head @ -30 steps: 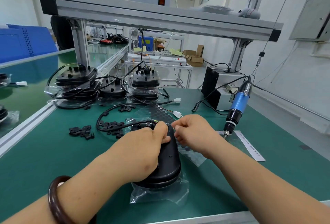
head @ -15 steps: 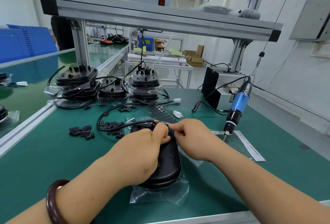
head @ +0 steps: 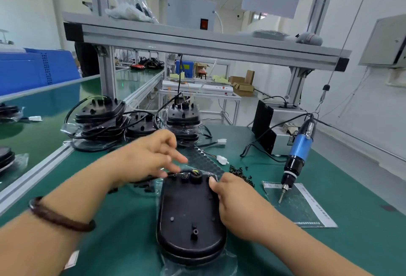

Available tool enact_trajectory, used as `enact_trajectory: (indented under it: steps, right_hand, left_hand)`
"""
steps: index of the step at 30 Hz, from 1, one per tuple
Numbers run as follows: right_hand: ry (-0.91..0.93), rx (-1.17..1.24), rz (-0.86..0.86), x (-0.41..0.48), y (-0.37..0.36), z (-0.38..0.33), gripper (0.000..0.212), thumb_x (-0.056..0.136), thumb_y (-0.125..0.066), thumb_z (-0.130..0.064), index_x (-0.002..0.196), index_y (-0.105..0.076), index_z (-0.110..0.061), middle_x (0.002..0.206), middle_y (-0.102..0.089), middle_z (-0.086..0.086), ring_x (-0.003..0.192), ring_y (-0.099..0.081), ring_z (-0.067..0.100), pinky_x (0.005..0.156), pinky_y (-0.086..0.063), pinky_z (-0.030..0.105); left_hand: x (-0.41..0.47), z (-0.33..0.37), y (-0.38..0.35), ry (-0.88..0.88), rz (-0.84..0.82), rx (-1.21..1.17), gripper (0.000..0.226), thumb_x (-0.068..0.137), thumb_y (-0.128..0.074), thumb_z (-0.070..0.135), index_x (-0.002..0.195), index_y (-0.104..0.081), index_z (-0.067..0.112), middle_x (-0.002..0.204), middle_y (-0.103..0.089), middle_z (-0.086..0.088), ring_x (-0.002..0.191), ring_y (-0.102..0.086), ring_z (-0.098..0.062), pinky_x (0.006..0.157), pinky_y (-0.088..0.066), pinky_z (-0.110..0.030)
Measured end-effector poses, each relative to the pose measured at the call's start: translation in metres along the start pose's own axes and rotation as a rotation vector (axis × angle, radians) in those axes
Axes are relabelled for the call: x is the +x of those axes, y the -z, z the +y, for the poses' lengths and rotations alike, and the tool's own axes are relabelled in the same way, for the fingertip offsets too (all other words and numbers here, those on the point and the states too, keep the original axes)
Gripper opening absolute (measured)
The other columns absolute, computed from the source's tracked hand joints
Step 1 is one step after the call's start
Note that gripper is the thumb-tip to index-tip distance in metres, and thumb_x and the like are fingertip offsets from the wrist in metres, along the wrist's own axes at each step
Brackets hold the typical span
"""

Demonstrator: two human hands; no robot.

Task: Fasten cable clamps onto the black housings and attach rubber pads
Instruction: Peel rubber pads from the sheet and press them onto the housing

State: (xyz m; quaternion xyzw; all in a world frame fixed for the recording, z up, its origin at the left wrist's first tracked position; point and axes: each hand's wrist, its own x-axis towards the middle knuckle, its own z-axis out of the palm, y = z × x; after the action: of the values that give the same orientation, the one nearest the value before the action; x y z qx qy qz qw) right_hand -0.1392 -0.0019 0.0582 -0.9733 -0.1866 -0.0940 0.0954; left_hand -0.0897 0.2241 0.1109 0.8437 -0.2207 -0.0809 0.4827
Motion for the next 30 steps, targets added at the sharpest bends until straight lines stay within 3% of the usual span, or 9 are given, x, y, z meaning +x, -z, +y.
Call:
enact_trajectory:
  steps: [1,4,8,11,19,22,24,27,30]
  right_hand:
    - [-0.002,0.010,0.007,-0.001,0.000,0.001,0.040,0.098,-0.032,-0.016,0.135,-0.046,-0.013,0.094,-0.033,-0.002,0.089,-0.038,0.019,0.081,-0.038,0.028]
    - [0.002,0.017,-0.005,-0.002,0.001,0.001,0.046,0.099,-0.027,-0.018,0.144,-0.037,-0.015,0.098,-0.034,-0.001,0.097,-0.039,0.020,0.086,-0.036,0.027]
    - [-0.011,0.006,-0.077,0.002,0.002,-0.001,0.059,0.096,-0.031,-0.012,0.153,-0.021,-0.019,0.120,-0.038,0.003,0.116,-0.037,0.019,0.082,-0.031,0.026]
    - [-0.032,0.038,-0.091,0.004,0.002,-0.001,0.060,0.096,-0.031,-0.014,0.154,-0.017,-0.024,0.113,-0.034,-0.002,0.116,-0.037,0.016,0.079,-0.030,0.025]
    - [-0.030,-0.003,-0.080,0.002,0.001,0.001,0.060,0.096,-0.031,-0.015,0.154,-0.018,-0.022,0.129,-0.038,0.002,0.120,-0.038,0.018,0.080,-0.027,0.025]
    - [-0.034,0.010,-0.042,0.001,0.001,0.000,0.050,0.096,-0.032,-0.016,0.147,-0.034,-0.018,0.115,-0.040,0.003,0.112,-0.043,0.020,0.078,-0.031,0.024]
    - [-0.045,0.061,0.004,-0.001,0.005,0.003,0.035,0.097,-0.035,-0.020,0.128,-0.052,-0.018,0.101,-0.041,-0.002,0.101,-0.047,0.020,0.080,-0.039,0.025]
    - [-0.089,0.171,0.137,-0.001,0.017,0.010,0.025,0.097,-0.045,-0.030,0.114,-0.063,-0.025,0.093,-0.048,-0.010,0.083,-0.050,0.010,0.081,-0.044,0.024]
    - [-0.166,0.413,0.259,0.008,0.040,0.010,0.020,0.096,-0.054,-0.031,0.108,-0.070,-0.030,0.076,-0.065,-0.006,0.053,-0.052,0.000,0.060,-0.049,0.018]
  left_hand:
    - [0.013,-0.011,0.020,0.071,0.169,-0.018,0.026,0.094,-0.041,-0.003,0.093,-0.045,0.023,0.102,-0.072,-0.001,0.093,-0.068,-0.018,0.075,-0.054,-0.031]
    - [0.046,-0.060,0.055,0.354,0.498,0.461,0.020,0.092,-0.051,0.008,0.108,-0.059,0.017,0.118,-0.065,-0.009,0.107,-0.059,-0.027,0.092,-0.046,-0.034]
    - [0.069,-0.097,0.052,0.496,0.378,0.763,0.031,0.095,-0.053,0.027,0.122,-0.063,0.016,0.128,-0.061,-0.005,0.119,-0.055,-0.024,0.097,-0.042,-0.026]
    - [0.081,-0.100,0.048,0.476,0.323,0.759,0.036,0.096,-0.051,0.038,0.122,-0.063,0.016,0.124,-0.063,-0.004,0.116,-0.056,-0.022,0.093,-0.042,-0.024]
    - [0.090,-0.084,0.047,0.534,0.129,0.869,0.045,0.100,-0.041,0.039,0.119,-0.061,0.003,0.126,-0.060,-0.009,0.117,-0.054,-0.025,0.097,-0.042,-0.028]
    - [0.085,-0.075,0.051,0.554,0.192,0.806,0.041,0.102,-0.039,0.033,0.122,-0.059,0.003,0.127,-0.059,-0.011,0.118,-0.054,-0.026,0.098,-0.042,-0.029]
    - [0.084,-0.062,0.057,0.509,0.319,0.701,0.035,0.101,-0.042,0.026,0.115,-0.061,0.000,0.119,-0.063,-0.014,0.111,-0.059,-0.029,0.094,-0.047,-0.034]
    - [0.077,-0.031,0.070,0.402,0.406,0.191,0.017,0.099,-0.048,0.016,0.098,-0.053,0.000,0.091,-0.061,-0.012,0.074,-0.062,-0.024,0.063,-0.055,-0.034]
    - [0.058,0.014,0.081,0.267,0.391,-0.064,0.012,0.095,-0.053,0.015,0.098,-0.059,0.006,0.086,-0.060,-0.009,0.063,-0.053,-0.013,0.051,-0.051,-0.021]
